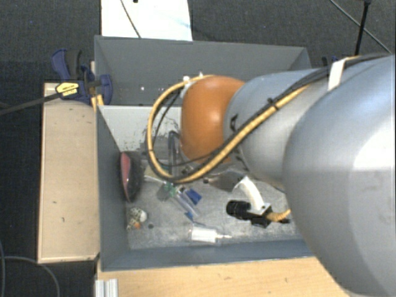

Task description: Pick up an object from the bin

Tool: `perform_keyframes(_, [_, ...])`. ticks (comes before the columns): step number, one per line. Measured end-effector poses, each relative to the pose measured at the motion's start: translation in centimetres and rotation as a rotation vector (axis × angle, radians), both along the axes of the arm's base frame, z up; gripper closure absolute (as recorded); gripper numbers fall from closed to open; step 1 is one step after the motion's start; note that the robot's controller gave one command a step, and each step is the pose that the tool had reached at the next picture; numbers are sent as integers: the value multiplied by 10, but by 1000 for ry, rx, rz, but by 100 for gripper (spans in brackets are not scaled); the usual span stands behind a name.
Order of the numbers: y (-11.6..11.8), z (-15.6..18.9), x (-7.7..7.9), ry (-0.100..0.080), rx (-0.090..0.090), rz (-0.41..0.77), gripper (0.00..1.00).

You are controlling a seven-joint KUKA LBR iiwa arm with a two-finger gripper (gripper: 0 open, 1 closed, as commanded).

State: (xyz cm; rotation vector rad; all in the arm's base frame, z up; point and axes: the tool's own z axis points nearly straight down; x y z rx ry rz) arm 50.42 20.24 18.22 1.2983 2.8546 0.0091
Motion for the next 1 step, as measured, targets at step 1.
perform_keyframes(1, [0, 7, 1, 5, -2, 8, 100])
